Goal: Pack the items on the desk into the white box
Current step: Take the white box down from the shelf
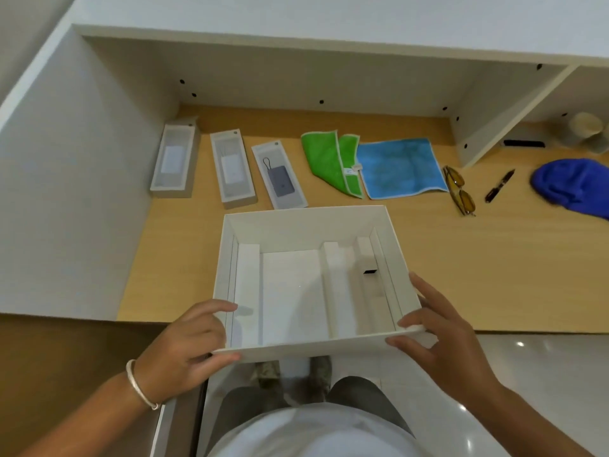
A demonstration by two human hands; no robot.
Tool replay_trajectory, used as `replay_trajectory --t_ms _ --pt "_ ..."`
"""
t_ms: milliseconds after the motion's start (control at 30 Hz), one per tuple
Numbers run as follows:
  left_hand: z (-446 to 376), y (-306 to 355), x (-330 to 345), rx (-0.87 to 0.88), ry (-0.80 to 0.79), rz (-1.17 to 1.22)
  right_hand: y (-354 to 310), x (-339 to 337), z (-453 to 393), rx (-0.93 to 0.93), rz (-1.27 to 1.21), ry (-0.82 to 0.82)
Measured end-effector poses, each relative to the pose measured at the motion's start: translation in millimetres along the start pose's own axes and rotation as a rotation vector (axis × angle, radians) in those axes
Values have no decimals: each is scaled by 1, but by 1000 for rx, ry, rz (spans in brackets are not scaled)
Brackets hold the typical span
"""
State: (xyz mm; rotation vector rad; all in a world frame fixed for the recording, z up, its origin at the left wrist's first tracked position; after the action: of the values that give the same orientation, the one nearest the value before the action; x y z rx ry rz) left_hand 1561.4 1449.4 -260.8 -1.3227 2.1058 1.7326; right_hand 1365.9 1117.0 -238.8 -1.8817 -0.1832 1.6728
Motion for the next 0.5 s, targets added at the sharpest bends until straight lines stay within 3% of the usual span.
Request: replay_trajectory --t_ms 200,500 --pt "-2 -14 3 -27 -30 -35 7 21 -3 17 -20 8" --pt "-20 -18 -2 -303 -57 -86 11 43 -20 -6 15 43"
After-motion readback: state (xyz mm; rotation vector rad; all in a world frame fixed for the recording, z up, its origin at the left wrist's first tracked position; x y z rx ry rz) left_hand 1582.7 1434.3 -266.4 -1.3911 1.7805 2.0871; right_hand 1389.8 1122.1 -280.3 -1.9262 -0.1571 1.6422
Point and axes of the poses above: each hand's wrist, its own z-axis away from the middle knuckle, its own x-axis out of the palm, y = z × x, the point moved 3 cm from there along -z, towards the middle knuckle, and after that the axes turned 14 degrees about z, right-handed, at the moved point
